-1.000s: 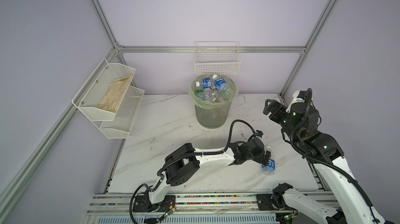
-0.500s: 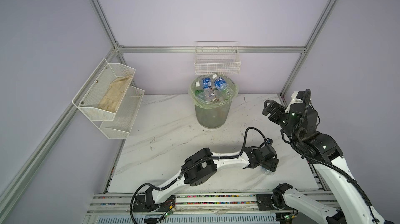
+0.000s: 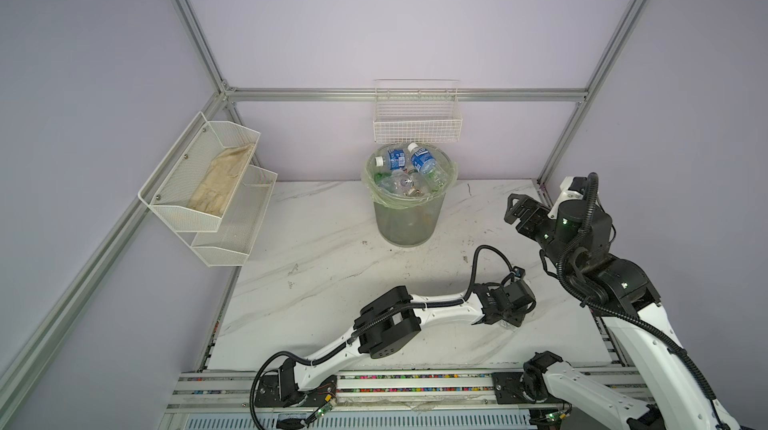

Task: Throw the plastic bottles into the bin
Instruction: 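Lift the blue-label bottle with the left gripper over the wastebasket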

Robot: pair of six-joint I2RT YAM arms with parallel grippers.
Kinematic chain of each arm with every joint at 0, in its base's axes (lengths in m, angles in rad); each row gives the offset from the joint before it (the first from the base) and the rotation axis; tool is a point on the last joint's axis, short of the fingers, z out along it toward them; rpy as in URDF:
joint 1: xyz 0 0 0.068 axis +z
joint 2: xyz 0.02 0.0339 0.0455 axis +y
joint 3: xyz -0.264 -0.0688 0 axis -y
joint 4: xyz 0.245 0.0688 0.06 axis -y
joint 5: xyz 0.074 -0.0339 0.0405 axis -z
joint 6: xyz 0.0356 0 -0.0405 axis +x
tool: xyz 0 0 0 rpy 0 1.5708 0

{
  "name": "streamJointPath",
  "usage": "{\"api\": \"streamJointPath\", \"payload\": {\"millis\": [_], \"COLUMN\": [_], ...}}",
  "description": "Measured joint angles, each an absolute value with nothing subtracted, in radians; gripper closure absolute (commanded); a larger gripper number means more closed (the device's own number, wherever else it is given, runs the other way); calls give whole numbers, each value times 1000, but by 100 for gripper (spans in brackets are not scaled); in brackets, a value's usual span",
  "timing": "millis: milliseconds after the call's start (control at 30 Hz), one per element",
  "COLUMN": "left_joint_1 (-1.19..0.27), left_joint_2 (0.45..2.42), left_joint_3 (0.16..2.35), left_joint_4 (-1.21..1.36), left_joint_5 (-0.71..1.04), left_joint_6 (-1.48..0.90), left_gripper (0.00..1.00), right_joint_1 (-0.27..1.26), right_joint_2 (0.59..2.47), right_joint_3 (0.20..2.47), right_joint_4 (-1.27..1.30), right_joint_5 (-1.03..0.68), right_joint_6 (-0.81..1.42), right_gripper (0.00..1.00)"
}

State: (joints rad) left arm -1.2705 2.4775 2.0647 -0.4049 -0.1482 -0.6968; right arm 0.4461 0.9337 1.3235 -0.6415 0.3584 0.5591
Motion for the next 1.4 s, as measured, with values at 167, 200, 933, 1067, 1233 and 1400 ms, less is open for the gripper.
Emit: {"api": "streamJointPath", "payload": {"millis": [167,200,933,1067,1233,1400], "left_joint_1": [-1267,-1266,-1117,-1085,-1037,-1023], "left_joint_2": [2468,2462,1810,1699,1565,1464], "left_joint_3": [2061,2056,1596,1597,1597,1597], "left_joint_4": [-422,-425,-271,-270,-260,-219], "left_joint_5": [-179,-184,-348,-393,-458,-522], "left_joint_6": [-691,-690,-527,-447,-345,-247], "left_gripper": [72,74,77,78,79,79], "right_joint_1": [446,446,446,446,446,446], "right_joint_2": [933,933,899,888,872,866], "right_joint_3": [1324,1324,1315,1310,1308,1293], "right_joint_4": [-642,-641,-644,-645,-646,-645], "right_joint_5": [354,354,360,360,360,358], "right_joint_6": [555,554,540,537,537,538], "right_gripper": [3,2,3,3,3,3]}}
